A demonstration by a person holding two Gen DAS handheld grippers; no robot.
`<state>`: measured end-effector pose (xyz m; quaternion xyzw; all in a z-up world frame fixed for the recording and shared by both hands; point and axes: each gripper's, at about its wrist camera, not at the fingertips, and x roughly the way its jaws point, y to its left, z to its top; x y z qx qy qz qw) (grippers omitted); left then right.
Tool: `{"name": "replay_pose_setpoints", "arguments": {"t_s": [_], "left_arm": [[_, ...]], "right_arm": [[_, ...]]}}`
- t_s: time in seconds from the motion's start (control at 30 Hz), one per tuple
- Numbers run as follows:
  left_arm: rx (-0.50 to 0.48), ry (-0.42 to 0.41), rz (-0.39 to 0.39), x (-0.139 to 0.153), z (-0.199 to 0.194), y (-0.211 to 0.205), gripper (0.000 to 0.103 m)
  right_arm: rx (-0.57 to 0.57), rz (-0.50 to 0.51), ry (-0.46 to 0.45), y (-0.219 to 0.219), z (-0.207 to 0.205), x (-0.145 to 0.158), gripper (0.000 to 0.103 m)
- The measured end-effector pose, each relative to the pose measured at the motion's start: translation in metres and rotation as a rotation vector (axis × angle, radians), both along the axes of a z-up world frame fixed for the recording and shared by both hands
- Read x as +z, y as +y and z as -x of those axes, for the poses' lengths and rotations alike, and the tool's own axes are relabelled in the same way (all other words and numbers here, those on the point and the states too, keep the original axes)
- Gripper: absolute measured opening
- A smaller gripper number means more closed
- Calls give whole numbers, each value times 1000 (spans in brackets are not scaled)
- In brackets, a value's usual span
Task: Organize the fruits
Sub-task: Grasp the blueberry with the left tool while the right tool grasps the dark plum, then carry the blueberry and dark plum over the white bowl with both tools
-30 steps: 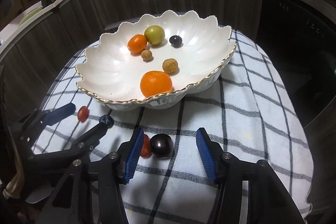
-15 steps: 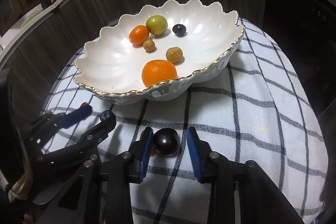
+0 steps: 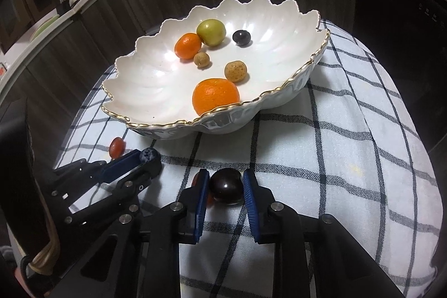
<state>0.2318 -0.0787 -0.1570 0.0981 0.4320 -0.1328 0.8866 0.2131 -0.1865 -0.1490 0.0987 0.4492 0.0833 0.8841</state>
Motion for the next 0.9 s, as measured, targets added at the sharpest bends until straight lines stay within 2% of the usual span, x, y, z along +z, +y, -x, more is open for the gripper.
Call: {"name": "replay_pose_setpoints", "arguments": {"t_s": [0.9], "left_arm": [[9,-37,13,28,16,2,22]], "right_arm": [[-13,14,-63,-5,17,26,26]]}}
